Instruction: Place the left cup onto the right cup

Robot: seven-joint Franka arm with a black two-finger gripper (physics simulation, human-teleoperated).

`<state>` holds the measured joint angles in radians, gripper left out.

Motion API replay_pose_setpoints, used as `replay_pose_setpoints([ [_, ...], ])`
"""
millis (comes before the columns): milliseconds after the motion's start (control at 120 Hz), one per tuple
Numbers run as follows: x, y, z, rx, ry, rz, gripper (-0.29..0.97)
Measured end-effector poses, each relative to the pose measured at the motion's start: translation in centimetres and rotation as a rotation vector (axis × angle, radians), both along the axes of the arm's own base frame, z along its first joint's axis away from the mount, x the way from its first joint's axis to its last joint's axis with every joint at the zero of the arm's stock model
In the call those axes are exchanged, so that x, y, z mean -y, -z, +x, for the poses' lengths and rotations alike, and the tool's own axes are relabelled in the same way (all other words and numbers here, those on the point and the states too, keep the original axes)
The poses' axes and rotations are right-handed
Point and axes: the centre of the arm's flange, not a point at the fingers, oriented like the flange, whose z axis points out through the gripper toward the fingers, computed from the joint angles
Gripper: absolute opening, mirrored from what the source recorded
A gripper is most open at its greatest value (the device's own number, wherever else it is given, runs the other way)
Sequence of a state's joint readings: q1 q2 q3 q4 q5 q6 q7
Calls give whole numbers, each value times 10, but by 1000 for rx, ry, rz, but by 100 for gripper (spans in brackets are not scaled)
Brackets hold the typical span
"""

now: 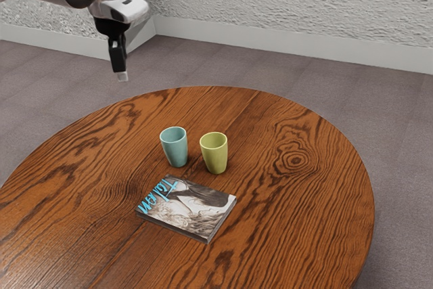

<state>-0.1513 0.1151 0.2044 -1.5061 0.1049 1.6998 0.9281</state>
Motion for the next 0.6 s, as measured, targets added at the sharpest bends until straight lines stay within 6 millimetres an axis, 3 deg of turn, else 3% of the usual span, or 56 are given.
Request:
replay_pose_setpoints([
  [100,-1,8,3,-13,-2,-8,68],
  [283,-9,77,38,-73,-1,7,68],
  [600,-15,169,90,-110,69,12,68],
])
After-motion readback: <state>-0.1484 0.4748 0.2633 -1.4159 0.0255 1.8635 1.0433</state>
